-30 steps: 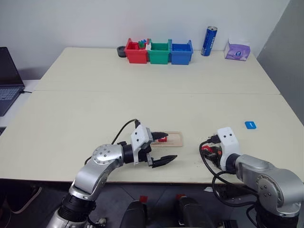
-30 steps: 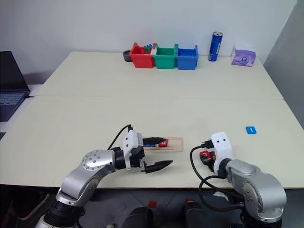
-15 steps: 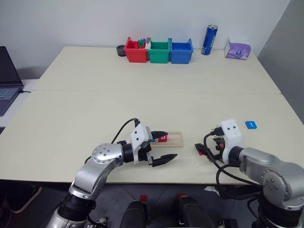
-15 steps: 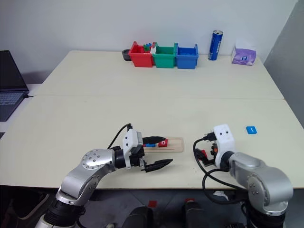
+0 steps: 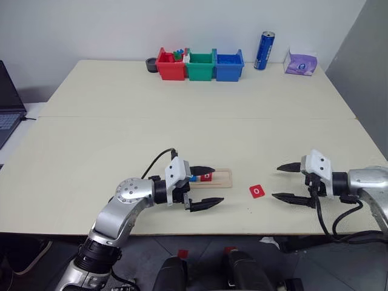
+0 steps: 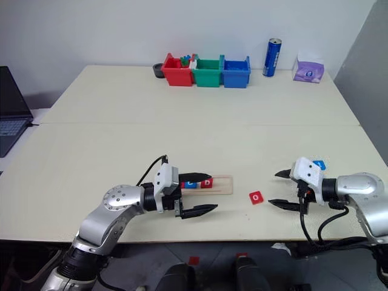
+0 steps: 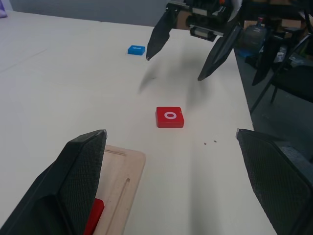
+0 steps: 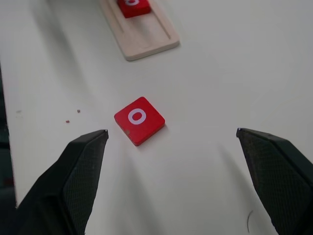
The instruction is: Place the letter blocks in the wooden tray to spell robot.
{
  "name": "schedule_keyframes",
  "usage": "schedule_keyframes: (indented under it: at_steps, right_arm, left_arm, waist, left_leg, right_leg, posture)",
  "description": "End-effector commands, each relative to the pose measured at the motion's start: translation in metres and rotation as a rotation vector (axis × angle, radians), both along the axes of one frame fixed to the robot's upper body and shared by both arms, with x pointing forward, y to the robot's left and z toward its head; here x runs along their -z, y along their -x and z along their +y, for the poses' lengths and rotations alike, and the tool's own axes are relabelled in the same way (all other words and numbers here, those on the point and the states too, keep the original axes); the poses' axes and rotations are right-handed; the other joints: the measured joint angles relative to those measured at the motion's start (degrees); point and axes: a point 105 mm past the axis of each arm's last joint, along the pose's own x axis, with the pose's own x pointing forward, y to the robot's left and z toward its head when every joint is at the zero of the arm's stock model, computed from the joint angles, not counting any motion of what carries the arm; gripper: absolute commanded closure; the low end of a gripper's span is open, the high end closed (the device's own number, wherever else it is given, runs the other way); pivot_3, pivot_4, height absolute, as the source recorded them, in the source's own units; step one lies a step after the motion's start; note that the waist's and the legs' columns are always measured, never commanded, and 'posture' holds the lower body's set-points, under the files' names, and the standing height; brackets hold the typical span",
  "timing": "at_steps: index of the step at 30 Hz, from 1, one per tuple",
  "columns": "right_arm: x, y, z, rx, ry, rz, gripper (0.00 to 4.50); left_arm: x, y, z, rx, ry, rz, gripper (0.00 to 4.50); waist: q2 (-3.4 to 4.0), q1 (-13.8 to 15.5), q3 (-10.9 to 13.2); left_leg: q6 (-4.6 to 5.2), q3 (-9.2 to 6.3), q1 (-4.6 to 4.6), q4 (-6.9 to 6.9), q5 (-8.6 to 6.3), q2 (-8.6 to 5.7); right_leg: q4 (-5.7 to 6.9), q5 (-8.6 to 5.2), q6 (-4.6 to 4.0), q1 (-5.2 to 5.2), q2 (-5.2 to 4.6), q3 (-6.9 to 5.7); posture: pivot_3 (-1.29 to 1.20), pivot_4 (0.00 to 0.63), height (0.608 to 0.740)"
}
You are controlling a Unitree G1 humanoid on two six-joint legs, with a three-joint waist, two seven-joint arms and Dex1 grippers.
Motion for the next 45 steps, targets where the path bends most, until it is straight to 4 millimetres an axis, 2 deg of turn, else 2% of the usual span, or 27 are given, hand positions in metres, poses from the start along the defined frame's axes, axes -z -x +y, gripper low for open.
schedule_keyframes:
  at_steps: [1, 12, 23, 26, 32, 33, 35, 39, 45]
  right_arm:
    - [0.006, -0.008, 0.006, -0.114, 0.046, -0.067, 0.03]
    - [0.028, -0.009, 0.015, -0.211, 0.046, -0.004, 0.03]
    - [0.032, -0.013, 0.029, -0.193, -0.022, 0.078, 0.03]
    - [0.033, -0.016, 0.029, -0.193, -0.021, 0.073, 0.6]
    - [0.034, -0.015, 0.029, -0.203, -0.012, 0.046, 2.81]
    - [0.034, -0.015, 0.029, -0.202, -0.013, 0.044, 3.07]
    - [0.034, -0.015, 0.03, -0.203, -0.016, 0.041, 3.05]
    - [0.015, -0.02, 0.049, -0.2, -0.075, -0.005, 3.05]
    - [-0.008, -0.026, 0.088, -0.233, -0.144, -0.042, 3.05]
  left_arm:
    - [-0.009, 0.001, -0.006, 0.048, 0.003, -0.055, 0.0]
    - [-0.01, 0.005, -0.004, 0.094, -0.02, -0.068, 0.0]
    - [-0.01, 0.008, -0.007, 0.122, -0.003, -0.053, 0.0]
    - [-0.01, 0.008, -0.007, 0.131, -0.009, -0.054, 0.0]
    - [-0.01, 0.009, -0.006, 0.121, -0.01, -0.06, 0.0]
    - [-0.011, 0.008, -0.007, 0.116, -0.005, -0.063, 0.0]
    - [-0.012, 0.008, -0.008, 0.111, 0.002, -0.064, 0.0]
    - [-0.011, 0.001, 0.005, 0.067, -0.011, -0.068, 0.0]
    - [-0.012, -0.018, 0.069, -0.114, -0.094, -0.077, 0.0]
  waist:
    - [0.0, 0.1, 0.0]
    - [0.02, 0.5, 0.0]
    - [0.02, 0.5, 0.0]
    - [0.03, 0.5, 0.0]
    - [0.03, 0.5, 0.0]
    - [0.03, 0.5, 0.0]
    - [0.03, 0.5, 0.0]
    - [0.03, 0.4, 0.0]
    - [0.07, 0.2, 0.0]
  left_leg:
    - [0.0, -0.01, 0.01, 0.02, 0.0, 0.0]
    - [-0.01, -0.05, 0.01, 0.04, 0.01, -0.02]
    - [-0.01, -0.06, 0.05, 0.05, 0.01, -0.01]
    - [-0.01, -0.06, 0.05, 0.07, 0.01, -0.02]
    - [-0.01, -0.07, 0.05, 0.06, 0.01, -0.01]
    - [-0.01, -0.07, 0.05, 0.06, 0.01, -0.01]
    - [-0.01, -0.07, 0.05, 0.06, 0.01, -0.01]
    - [-0.01, -0.07, 0.07, 0.06, 0.01, 0.0]
    - [-0.01, -0.12, 0.16, 0.04, 0.01, 0.09]
  right_leg:
    - [0.03, 0.0, 0.0, 0.0, 0.01, -0.01]
    - [0.07, 0.01, -0.02, 0.01, -0.06, -0.01]
    - [0.13, 0.01, -0.03, 0.03, -0.05, -0.01]
    - [0.13, 0.01, -0.03, 0.04, -0.05, -0.02]
    - [0.13, 0.03, -0.05, 0.04, -0.05, -0.02]
    - [0.13, 0.03, -0.05, 0.04, -0.05, -0.02]
    - [0.14, 0.03, -0.05, 0.04, -0.05, -0.02]
    - [0.15, 0.15, -0.26, 0.04, -0.04, -0.02]
    - [0.24, 0.12, -0.23, 0.03, 0.05, -0.04]
  posture:
    - [0.0, 0.15, 0.74]
    - [0.0, 0.15, 0.74]
    - [0.0, 0.15, 0.74]
    - [0.0, 0.15, 0.74]
    - [0.0, 0.15, 0.74]
    - [0.0, 0.15, 0.74]
    - [0.0, 0.15, 0.74]
    - [0.0, 0.15, 0.74]
    - [0.0, 0.15, 0.74]
